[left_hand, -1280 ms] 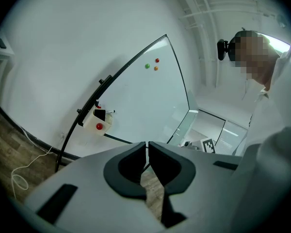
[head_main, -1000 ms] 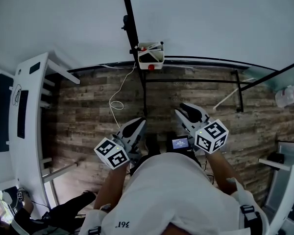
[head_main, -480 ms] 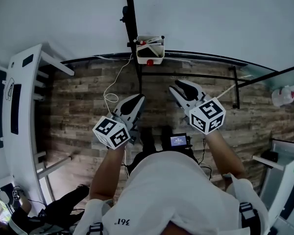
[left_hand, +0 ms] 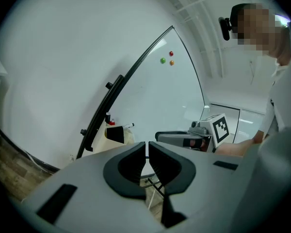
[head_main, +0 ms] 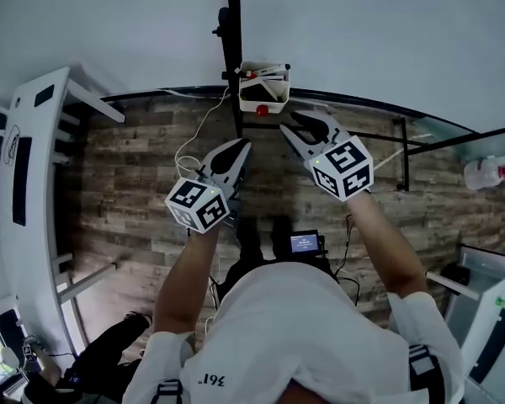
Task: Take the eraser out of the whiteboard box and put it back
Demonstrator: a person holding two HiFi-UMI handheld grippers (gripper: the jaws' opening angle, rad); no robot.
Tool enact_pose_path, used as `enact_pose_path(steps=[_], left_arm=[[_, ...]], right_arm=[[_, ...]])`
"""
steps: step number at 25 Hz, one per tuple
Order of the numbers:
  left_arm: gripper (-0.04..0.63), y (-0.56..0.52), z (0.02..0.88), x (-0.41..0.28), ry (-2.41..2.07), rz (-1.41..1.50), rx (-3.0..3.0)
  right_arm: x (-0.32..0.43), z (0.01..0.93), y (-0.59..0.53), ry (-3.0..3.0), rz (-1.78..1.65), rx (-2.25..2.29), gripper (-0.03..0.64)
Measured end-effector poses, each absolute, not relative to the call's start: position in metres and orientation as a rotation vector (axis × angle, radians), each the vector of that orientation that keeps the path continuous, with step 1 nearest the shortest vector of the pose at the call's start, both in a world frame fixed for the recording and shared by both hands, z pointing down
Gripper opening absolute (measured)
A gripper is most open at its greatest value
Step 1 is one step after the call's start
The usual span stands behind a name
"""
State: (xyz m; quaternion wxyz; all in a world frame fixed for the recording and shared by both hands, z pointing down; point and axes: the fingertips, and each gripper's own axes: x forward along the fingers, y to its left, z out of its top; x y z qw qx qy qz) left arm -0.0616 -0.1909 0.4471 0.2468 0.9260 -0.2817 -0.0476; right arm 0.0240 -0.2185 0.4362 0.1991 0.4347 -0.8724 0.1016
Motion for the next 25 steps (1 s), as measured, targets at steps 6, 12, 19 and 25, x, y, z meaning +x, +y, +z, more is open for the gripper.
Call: enact_pose_path(steps=[6,12,19,25], left_arm=[[0.040,-0.213,0.460,-0.058,-0.800,-0.112,2.529],[0.063,-0.227,0.473,-0.056,-0.804,-0.067,2.506],[0.092,-0.236,0.488,-0.052,-0.790,-0.041,2.459],[0.106,-0.237,0.493,-0.047,-0.767,-0.024,2.448]], right_arm=[[0.010,0.444,-0.252,-2.404,0.191,1.126,0.144],[-0.002,0.457,-0.276,-2.361,0.141,1.049,0.174],[-0.011,0.467,-0.311,-2.263,0.018,0.938,0.228],[-0.027,0.472,-0.324,-2.215,0.006,0.817,0.247]])
